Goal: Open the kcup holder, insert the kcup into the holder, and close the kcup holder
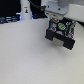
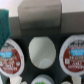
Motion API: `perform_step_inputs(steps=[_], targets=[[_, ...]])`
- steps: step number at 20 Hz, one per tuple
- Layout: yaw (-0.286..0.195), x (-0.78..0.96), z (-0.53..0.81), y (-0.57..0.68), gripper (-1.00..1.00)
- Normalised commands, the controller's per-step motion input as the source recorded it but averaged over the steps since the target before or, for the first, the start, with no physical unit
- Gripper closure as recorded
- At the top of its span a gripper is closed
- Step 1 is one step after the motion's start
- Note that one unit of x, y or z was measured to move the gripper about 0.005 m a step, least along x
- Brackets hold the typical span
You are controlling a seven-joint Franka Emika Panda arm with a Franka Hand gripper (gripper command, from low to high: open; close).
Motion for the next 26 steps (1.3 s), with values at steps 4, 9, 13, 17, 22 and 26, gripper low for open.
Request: perform_step_inputs(steps=[4, 9, 13, 17, 22, 26], targets=[[0.052, 0.75, -0.02, -0.02, -1.0], [0.089, 0.56, -0.17, 0.09, -1.0], [0.153, 0.07, -0.23, 0.21, -1.0], [0.142, -0.14, -0.25, 0.32, -1.0], [0.162, -0.35, -0.17, 0.3, -1.0], [0.117, -0.52, -0.07, 0.4, -1.0]])
